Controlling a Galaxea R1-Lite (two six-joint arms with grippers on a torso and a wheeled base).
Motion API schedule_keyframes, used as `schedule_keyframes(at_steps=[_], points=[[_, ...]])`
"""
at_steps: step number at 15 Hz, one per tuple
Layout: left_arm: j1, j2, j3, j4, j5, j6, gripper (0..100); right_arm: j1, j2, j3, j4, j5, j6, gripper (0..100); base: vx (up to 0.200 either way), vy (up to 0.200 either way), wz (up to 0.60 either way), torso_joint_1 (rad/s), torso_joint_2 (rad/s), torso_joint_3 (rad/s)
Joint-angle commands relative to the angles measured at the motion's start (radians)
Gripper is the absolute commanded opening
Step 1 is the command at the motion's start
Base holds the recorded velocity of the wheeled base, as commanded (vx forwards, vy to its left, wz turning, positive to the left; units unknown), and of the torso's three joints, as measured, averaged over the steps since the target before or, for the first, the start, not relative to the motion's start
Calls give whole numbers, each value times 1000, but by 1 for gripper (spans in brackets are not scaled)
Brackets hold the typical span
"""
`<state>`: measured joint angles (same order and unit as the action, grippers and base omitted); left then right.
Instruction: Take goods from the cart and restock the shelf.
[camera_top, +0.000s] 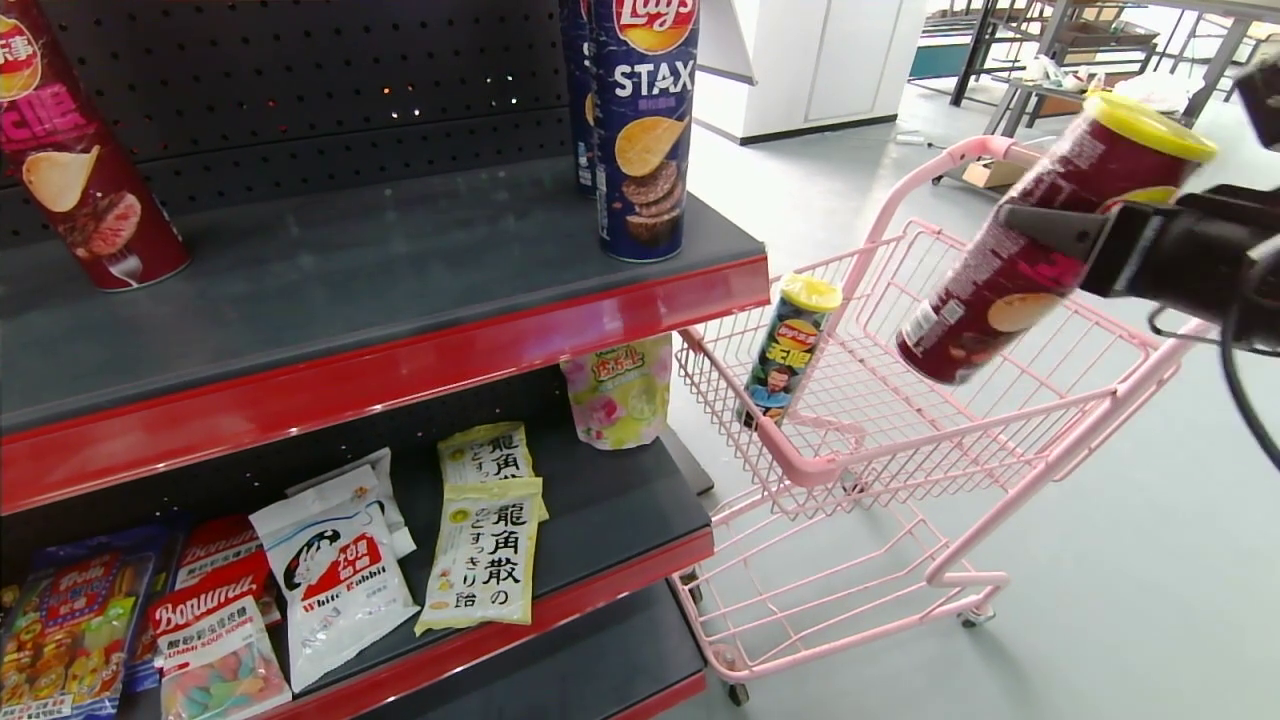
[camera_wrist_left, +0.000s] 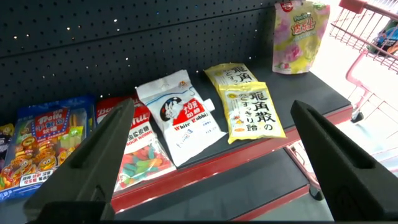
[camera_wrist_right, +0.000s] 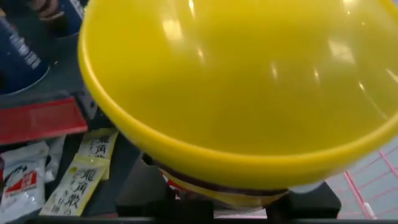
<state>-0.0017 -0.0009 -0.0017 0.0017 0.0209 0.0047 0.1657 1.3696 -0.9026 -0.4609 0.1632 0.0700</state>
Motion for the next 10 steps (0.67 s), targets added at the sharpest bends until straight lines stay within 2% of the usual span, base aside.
schedule_keyframes(at_steps=[1, 2, 4, 6, 10], points=[[0, 1, 0, 0, 1, 0, 100, 40, -529, 367, 283, 7, -65, 0, 0, 0, 0, 0, 0, 0], [0, 1, 0, 1, 1, 0, 100, 35, -642, 455, 353, -2, -70, 0, 0, 0, 0, 0, 0, 0], [0, 1, 0, 0, 1, 0, 100, 18, -785, 536, 415, -14, -78, 0, 0, 0, 0, 0, 0, 0], [0, 1, 0, 1, -1, 0, 100, -32, -814, 533, 464, -25, -137, 0, 0, 0, 0, 0, 0, 0], [0, 1, 0, 0, -1, 0, 100, -63, -816, 545, 472, -51, -194, 0, 0, 0, 0, 0, 0, 0]])
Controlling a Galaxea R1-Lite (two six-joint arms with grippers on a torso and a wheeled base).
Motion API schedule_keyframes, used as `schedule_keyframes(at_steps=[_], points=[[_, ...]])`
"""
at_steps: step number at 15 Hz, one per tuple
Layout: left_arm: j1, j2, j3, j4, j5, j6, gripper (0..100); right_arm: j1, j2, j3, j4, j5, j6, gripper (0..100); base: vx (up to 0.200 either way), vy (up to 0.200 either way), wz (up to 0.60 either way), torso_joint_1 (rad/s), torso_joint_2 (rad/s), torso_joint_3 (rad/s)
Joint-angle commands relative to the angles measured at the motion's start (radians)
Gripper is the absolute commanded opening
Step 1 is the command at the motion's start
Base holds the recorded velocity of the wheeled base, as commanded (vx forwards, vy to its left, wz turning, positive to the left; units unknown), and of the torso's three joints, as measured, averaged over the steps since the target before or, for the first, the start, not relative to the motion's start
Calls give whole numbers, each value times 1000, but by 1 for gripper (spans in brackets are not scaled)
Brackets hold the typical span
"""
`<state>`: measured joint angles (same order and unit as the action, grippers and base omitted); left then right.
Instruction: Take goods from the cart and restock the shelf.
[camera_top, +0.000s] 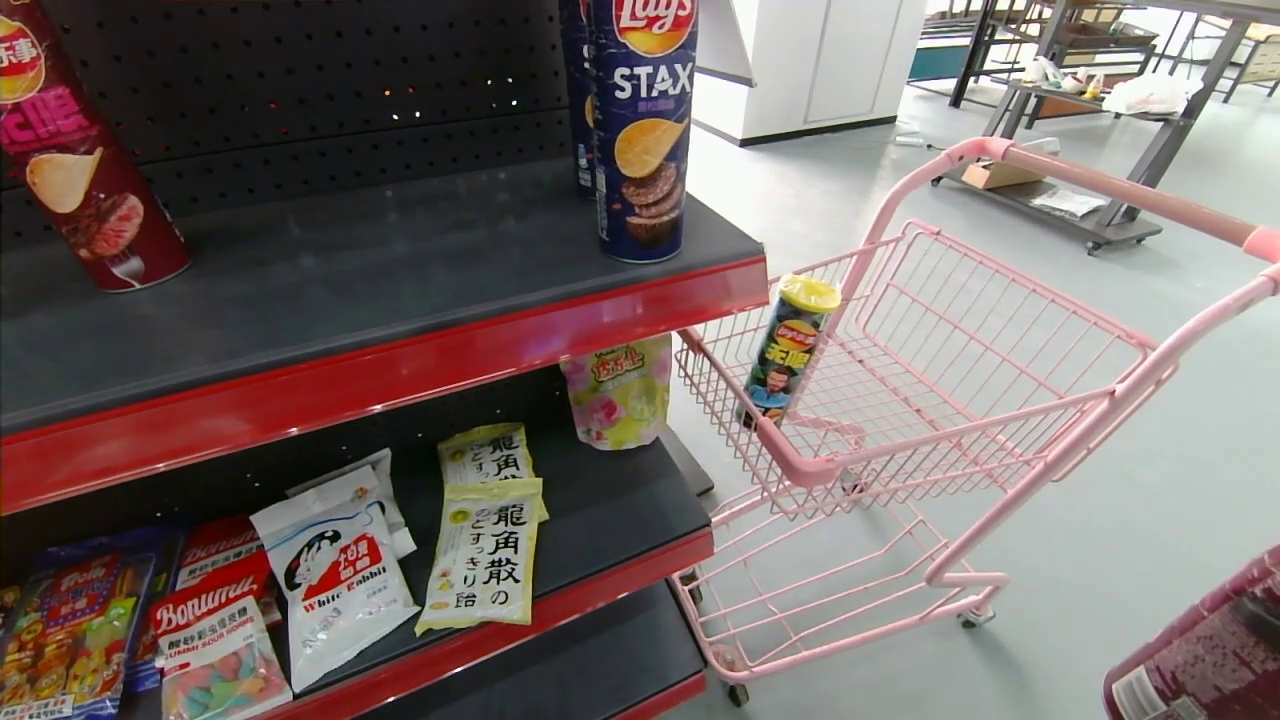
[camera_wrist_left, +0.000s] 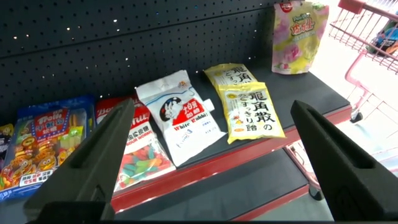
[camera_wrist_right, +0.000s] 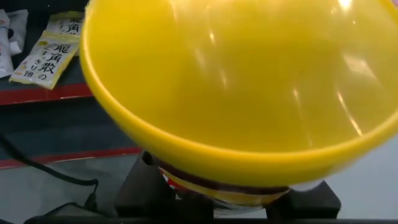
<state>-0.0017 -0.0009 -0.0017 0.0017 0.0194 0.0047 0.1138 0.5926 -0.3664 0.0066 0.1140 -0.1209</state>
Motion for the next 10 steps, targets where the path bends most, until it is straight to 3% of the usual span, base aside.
schedule_keyframes(at_steps=[1, 5, 10], points=[[0, 1, 0, 0, 1, 0, 100, -13, -34, 7, 4, -2, -3, 0, 0, 0, 0, 0, 0, 0], [0, 1, 0, 0, 1, 0, 100, -10, -30, 1, 4, 1, -5, 0, 0, 0, 0, 22, -88, -71], [0, 1, 0, 0, 1, 0, 100, -10, -40, 26, 4, -1, -6, 0, 0, 0, 0, 120, -464, -332]])
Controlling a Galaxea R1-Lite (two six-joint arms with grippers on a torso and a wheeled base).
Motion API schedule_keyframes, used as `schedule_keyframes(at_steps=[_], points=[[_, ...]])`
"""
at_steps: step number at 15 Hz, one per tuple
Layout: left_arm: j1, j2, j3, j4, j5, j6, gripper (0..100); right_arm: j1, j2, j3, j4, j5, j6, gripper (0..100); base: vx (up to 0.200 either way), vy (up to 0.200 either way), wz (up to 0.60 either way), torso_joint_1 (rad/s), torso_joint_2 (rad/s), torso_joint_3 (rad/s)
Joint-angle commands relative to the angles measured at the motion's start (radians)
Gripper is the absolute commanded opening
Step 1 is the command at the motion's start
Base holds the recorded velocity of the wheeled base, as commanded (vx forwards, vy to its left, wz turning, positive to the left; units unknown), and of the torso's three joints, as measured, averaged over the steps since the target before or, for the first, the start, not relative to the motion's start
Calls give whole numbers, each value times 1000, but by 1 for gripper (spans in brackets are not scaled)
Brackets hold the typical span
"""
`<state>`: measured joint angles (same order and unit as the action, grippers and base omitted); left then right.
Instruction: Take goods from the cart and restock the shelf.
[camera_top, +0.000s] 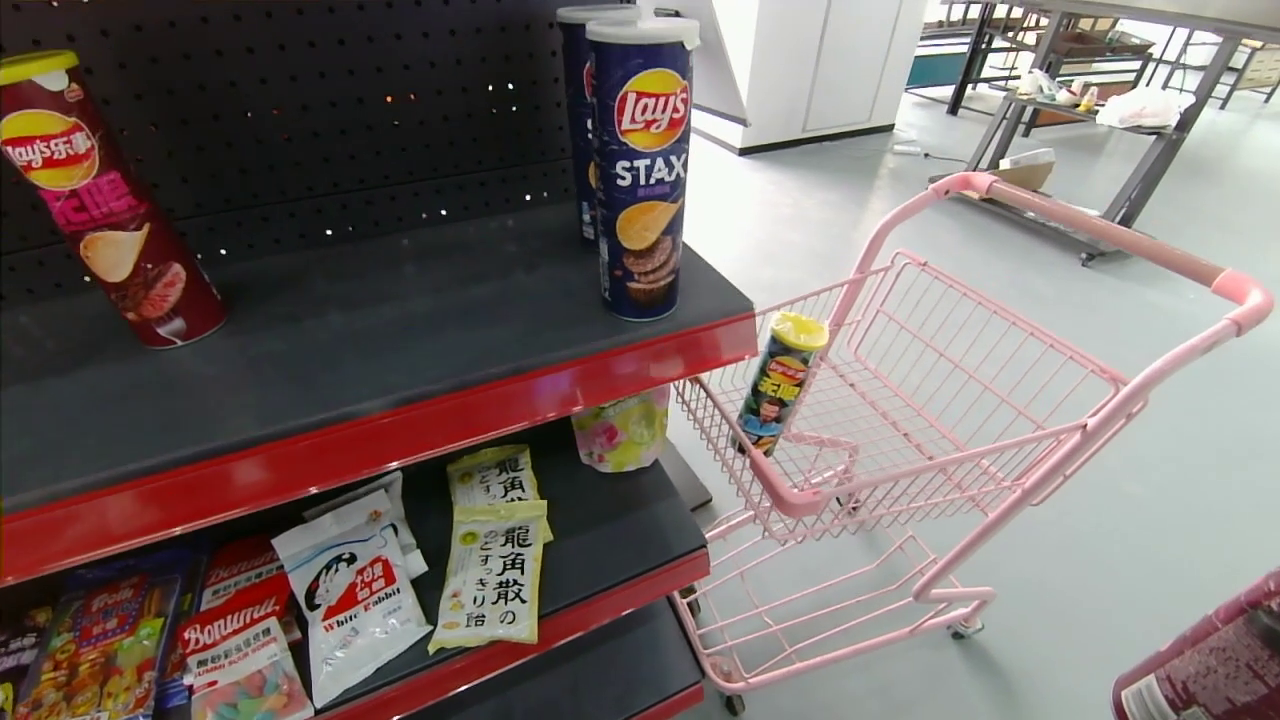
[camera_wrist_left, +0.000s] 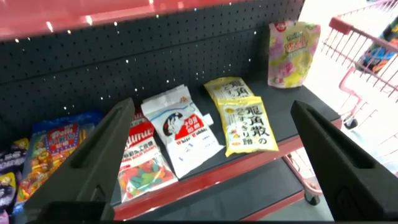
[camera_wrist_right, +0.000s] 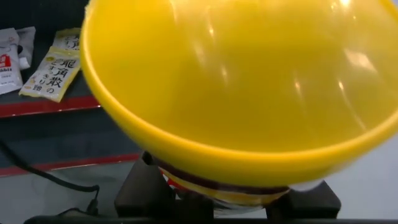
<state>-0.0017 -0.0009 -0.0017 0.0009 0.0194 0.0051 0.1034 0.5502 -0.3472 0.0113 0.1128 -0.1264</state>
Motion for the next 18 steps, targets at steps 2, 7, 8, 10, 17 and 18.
schedule_keyframes(at_steps=[2, 7, 8, 10, 17, 18], points=[[0, 1, 0, 1, 1, -1, 100, 2, 8, -4, -2, 1, -7, 0, 0, 0, 0, 166, -535, -366], [0, 1, 0, 1, 1, -1, 100, 1, 11, -19, -1, 1, -25, 0, 0, 0, 0, 195, -572, -373], [0, 1, 0, 1, 1, -1, 100, 1, 11, -26, 1, 1, -25, 0, 0, 0, 0, 242, -623, -383], [0, 1, 0, 1, 1, -1, 100, 2, 11, -27, 1, 2, -27, 0, 0, 0, 0, 207, -503, -320], [0, 1, 0, 1, 1, -1, 100, 6, 34, -62, 1, 2, -27, 0, 0, 0, 0, 157, -392, -239], [0, 1, 0, 1, 1, -1, 100, 6, 36, -65, 1, 2, -27, 0, 0, 0, 0, 159, -373, -217]])
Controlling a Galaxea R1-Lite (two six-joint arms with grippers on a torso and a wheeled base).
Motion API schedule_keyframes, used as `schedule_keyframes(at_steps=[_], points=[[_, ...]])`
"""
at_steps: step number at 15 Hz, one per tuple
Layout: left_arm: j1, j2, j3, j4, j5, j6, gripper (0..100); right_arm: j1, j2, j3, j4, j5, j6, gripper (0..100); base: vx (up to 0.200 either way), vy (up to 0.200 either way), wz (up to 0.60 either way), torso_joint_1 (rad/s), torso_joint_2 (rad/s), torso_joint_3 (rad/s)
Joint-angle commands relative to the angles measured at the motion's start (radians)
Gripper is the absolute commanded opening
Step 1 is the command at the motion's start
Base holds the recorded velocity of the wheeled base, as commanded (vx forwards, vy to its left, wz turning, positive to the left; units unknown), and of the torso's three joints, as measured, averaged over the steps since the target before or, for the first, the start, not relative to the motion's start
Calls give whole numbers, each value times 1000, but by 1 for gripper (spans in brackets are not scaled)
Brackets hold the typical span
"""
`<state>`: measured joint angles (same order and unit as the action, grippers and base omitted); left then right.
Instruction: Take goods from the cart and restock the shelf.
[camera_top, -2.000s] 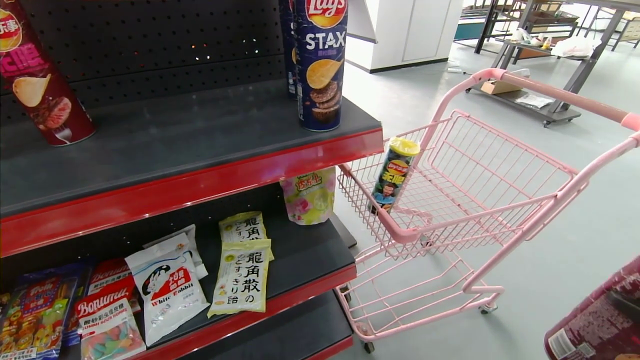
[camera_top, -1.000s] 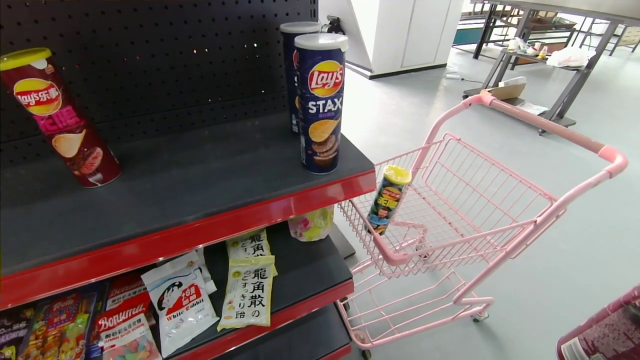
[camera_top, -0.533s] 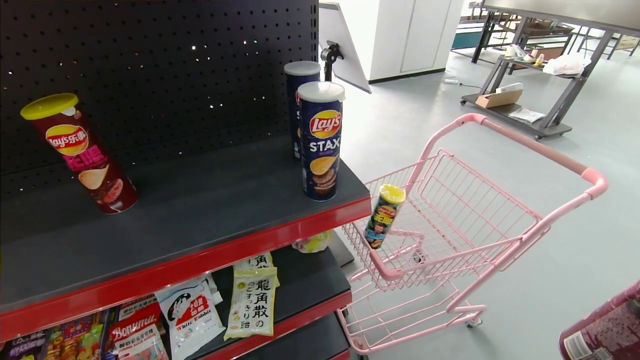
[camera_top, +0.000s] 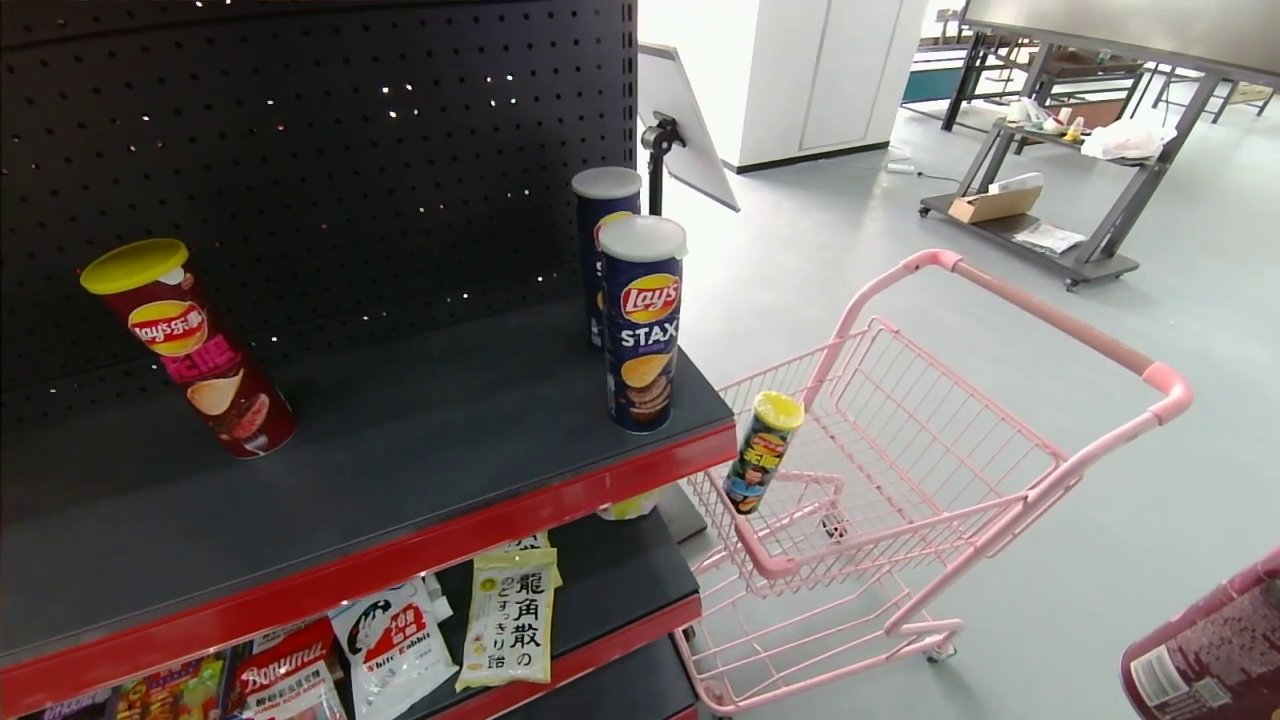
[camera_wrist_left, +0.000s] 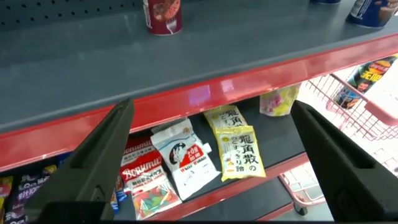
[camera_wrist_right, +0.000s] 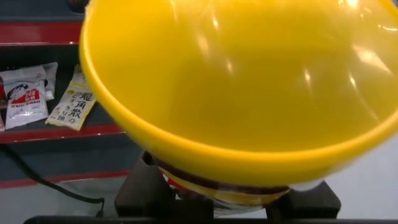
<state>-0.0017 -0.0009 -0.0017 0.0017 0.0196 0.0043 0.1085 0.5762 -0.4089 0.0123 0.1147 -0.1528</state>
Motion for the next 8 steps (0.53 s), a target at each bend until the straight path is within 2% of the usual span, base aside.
schedule_keyframes(at_steps=[1, 2, 8], points=[[0, 1, 0, 0, 0, 0, 100, 0, 13, -7, 0, 0, -1, 0, 0, 0, 0, 154, -359, -212], [0, 1, 0, 0, 0, 0, 100, 2, 13, -7, 0, 0, -1, 0, 0, 0, 0, 144, -364, -203], [0, 1, 0, 0, 0, 0, 100, 0, -13, 22, 0, -1, -1, 0, 0, 0, 600, 25, -50, -29]])
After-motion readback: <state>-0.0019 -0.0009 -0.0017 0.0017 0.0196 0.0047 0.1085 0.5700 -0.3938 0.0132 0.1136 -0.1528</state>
